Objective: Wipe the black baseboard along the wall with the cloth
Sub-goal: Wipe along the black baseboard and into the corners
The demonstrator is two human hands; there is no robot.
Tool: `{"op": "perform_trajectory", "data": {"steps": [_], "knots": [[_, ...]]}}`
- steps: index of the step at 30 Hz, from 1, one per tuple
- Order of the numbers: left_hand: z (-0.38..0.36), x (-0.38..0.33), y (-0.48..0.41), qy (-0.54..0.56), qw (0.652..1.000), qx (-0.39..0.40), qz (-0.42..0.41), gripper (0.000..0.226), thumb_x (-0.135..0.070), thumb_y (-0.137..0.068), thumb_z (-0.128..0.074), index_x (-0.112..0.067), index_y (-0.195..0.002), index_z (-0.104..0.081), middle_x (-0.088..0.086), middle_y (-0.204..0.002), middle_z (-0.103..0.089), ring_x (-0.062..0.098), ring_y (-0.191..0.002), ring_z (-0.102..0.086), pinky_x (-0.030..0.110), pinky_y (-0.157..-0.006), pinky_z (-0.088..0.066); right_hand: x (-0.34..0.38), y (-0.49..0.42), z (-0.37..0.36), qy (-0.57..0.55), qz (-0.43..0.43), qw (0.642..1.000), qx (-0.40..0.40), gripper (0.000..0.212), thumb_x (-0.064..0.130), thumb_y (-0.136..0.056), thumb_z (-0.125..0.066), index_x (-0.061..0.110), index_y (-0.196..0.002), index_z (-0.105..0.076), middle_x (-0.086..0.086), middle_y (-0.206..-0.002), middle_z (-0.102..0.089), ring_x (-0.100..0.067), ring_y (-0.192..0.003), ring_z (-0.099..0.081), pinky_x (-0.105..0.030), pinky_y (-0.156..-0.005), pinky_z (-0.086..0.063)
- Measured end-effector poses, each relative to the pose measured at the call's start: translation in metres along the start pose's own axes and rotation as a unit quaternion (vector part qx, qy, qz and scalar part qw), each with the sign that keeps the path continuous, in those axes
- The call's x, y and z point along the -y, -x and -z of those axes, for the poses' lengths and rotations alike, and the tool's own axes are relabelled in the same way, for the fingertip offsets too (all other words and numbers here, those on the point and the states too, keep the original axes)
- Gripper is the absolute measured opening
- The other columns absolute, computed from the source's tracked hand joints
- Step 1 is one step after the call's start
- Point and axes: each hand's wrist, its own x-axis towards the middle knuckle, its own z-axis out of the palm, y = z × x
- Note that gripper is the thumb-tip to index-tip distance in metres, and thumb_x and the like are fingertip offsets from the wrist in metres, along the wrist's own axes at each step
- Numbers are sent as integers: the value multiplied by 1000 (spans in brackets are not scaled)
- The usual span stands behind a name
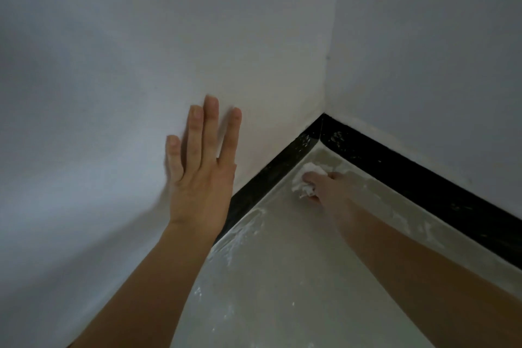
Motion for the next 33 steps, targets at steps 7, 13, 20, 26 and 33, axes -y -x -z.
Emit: {"op": "perform_trajectory", "data": {"steps": [7, 13, 20, 26, 33], "knots": [[-11, -9, -2, -28, 1000, -9, 7, 91, -62, -92, -41, -16, -154, 8, 21, -149, 34, 32, -137, 35, 45, -110, 21, 33, -42, 6, 156, 132, 968, -144, 24, 24, -93, -57, 3, -102, -51, -8, -88, -51, -19, -71, -48, -27, -48, -29], [-13, -11, -2, -16, 1000, -8, 12, 87, -61, -94, -39, -16, -155, 5, 21, -148, 35, 31, -136, 36, 44, -109, 23, 33, -57, -10, 165, 87, 969, -164, 19, 15, -95, -53, 4, -80, -54, 0, -61, -43, -12, -53, -44, -24, -44, -28], [-13, -10, -2, -34, 999, -8, 7, 86, -61, -95, -37, -14, -155, 3, 23, -148, 35, 33, -136, 36, 45, -109, 23, 37, -50, -25, 153, 160, 969, -114, 28, 1, -92, -45, 9, -65, -47, 1, -61, -43, -8, -53, -40, -13, -37, -27], [-9, -10, -3, 5, 1000, 0, 20, 88, -57, -94, -44, -14, -155, 3, 17, -148, 38, 28, -136, 38, 41, -108, 27, 14, -31, -21, 319, 261, 911, 5, 17, 13, -95, -49, 5, -97, -63, -5, -82, -54, -17, -75, -47, -28, -68, -35], [-7, -12, -4, 16, 1000, -8, 19, 86, -54, -95, -43, -14, -154, 5, 17, -148, 38, 27, -136, 38, 41, -107, 28, 23, -43, 1, 192, 193, 961, -41, 13, 6, -89, -56, 10, -84, -69, -2, -65, -59, -10, -55, -52, -18, -46, -42]]}}
